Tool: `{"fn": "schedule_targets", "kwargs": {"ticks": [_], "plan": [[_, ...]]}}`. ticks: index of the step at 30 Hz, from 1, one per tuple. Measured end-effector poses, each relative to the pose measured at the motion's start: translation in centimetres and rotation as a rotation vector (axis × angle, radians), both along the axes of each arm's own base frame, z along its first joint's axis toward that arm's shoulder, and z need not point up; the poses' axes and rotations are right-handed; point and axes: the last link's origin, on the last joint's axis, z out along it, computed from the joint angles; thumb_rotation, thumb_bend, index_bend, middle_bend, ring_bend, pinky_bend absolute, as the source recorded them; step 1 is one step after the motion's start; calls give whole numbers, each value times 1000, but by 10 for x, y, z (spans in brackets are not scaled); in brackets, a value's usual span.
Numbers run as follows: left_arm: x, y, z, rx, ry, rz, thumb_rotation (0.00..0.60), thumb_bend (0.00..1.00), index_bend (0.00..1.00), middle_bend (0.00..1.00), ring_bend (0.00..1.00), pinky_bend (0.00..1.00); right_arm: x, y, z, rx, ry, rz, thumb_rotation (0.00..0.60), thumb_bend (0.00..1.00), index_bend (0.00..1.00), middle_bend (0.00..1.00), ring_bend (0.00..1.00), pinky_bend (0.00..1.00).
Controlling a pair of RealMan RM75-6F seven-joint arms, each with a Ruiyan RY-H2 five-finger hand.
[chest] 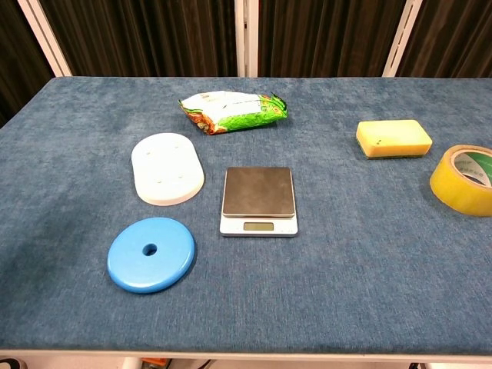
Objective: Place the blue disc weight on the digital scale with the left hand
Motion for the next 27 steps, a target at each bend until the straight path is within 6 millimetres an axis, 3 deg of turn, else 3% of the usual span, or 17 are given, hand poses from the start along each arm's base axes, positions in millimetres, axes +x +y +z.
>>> {"fn": "schedule_targets", "kwargs": {"ticks": [4,11,17,27], "plan": [[23,8,-19,-112,-30,-66,600,364,73,36,0,4,-3,0,-1,3,-5,-7,600,69,0,0,0,0],[77,17,-68,-346,-102,-203,600,546,73,87,0,5,-2,2,-2,6,-10,-4,600,72,0,0,0,0],[106,20,-109,-450,-163,-261,600,583,70,134,0,0,-3,3,2,0,-20,-6,600,88,0,0,0,0],[111,33,-152,-511,-171,-212,600,582,45,124,0,0,-8,2,2,6,-25,-26,600,95,0,0,0,0]]}}
